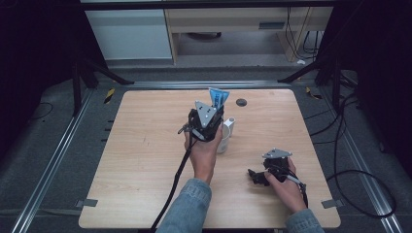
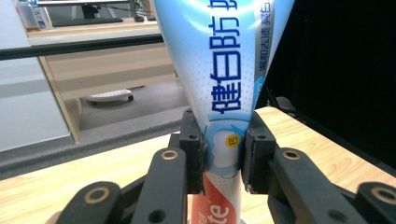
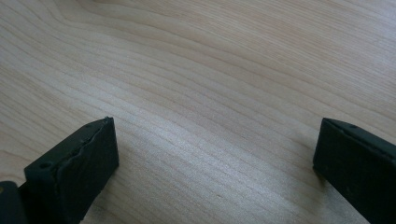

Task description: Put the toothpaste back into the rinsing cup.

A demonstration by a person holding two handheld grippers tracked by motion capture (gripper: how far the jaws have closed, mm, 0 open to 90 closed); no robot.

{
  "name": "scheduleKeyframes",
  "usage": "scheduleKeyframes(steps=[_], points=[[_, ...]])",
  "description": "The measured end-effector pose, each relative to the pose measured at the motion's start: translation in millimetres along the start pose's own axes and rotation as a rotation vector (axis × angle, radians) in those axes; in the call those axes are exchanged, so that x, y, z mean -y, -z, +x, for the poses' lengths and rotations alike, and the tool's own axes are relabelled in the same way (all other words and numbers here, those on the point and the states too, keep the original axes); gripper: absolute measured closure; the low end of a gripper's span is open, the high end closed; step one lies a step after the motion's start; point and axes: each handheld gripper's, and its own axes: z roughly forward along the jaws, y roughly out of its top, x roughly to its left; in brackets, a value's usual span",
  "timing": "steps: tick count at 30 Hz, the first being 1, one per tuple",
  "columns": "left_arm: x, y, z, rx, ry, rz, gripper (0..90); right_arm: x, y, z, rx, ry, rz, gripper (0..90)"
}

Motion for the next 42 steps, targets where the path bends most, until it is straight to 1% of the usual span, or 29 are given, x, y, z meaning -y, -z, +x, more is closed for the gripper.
scheduleKeyframes(steps=[3,7,13,23,27,28,30,34,38,42], points=[[1.4,-0.3,0.0,-0.002,0.000,0.001,73.0,0.0,0.0,-0.2,0.001,0.003,-0.001,0.3],[4.3,-1.7,-1.0,-0.001,0.010,0.001,73.0,0.0,0.0,-0.1,0.000,0.001,0.000,0.4],[9.8,-5.6,-3.1,0.011,0.005,0.009,73.0,0.0,0.0,-0.1,0.000,0.001,0.000,0.4],[18.9,-9.0,-1.7,0.008,0.009,0.023,73.0,0.1,0.0,-0.2,-0.001,0.003,0.000,0.4],[23.3,-11.0,-1.5,0.009,0.009,0.032,73.0,0.0,0.1,-0.3,0.000,0.004,0.000,0.4],[26.5,-12.7,-1.7,0.014,0.019,0.039,73.0,0.0,0.1,-0.3,0.000,0.004,0.000,0.4],[28.2,-13.7,-2.0,0.016,0.023,0.043,73.0,0.0,0.0,-0.3,0.000,0.004,0.000,0.4],[33.3,-16.3,-2.9,0.017,0.015,0.059,73.0,0.0,0.0,-0.3,0.000,0.003,0.000,0.3],[35.5,-17.4,-2.7,0.018,0.019,0.065,73.0,0.0,0.1,-0.3,0.000,0.004,0.000,0.4],[37.6,-18.7,-2.7,0.022,0.015,0.075,73.0,0.0,0.1,-0.3,0.000,0.004,0.000,0.4]])
